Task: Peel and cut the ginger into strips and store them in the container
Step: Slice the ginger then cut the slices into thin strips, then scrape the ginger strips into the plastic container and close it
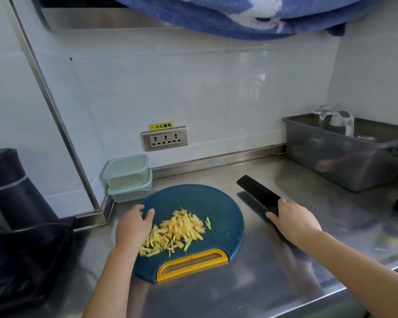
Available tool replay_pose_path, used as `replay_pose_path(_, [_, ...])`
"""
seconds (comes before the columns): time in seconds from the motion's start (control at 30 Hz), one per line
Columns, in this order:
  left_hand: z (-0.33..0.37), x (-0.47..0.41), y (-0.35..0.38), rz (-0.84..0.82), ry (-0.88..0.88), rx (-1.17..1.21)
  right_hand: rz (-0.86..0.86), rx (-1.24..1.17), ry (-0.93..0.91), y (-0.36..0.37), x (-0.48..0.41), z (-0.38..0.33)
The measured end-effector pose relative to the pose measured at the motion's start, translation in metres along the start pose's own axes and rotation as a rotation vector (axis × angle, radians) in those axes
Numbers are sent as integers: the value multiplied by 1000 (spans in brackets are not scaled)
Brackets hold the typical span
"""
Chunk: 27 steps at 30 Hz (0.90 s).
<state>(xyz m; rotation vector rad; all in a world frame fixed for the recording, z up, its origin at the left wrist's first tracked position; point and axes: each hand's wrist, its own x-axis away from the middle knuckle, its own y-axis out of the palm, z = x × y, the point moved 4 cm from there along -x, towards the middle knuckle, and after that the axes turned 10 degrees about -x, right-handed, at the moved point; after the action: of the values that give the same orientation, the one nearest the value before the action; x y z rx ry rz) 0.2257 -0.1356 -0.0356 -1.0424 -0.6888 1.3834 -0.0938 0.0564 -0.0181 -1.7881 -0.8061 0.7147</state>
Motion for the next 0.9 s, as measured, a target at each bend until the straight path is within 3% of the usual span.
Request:
replay_pose_path(0.23, [0,-6,-9,-28,-7,82,35,22,16,16,-21,-4])
replay_pose_path(0.47, [6,-41,-69,256,193,26,41,-20,50,19,-40,5])
replay_pose_path(0.63, [1,-84,-77,204,223,-155,56,9,49,17,-48,5])
replay_pose_path(0.9, [1,-108,-70,182,178,-238,76,136,139,10,-51,14])
